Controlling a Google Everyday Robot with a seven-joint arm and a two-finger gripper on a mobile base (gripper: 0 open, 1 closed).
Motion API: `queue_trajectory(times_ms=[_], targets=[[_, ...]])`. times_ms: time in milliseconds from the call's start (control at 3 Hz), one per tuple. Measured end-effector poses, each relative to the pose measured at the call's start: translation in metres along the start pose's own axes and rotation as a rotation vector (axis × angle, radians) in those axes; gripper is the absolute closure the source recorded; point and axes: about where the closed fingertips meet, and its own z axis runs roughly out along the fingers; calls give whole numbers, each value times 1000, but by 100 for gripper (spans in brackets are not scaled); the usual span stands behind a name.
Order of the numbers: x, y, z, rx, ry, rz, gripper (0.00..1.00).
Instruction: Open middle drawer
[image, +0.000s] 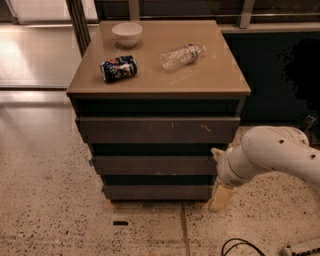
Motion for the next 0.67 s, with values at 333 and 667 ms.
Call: queue_trajectory(times_ms=[333, 667], targets=[[-6, -7, 32, -36, -34, -37, 0], [-10, -10, 66, -77, -71, -70, 0]])
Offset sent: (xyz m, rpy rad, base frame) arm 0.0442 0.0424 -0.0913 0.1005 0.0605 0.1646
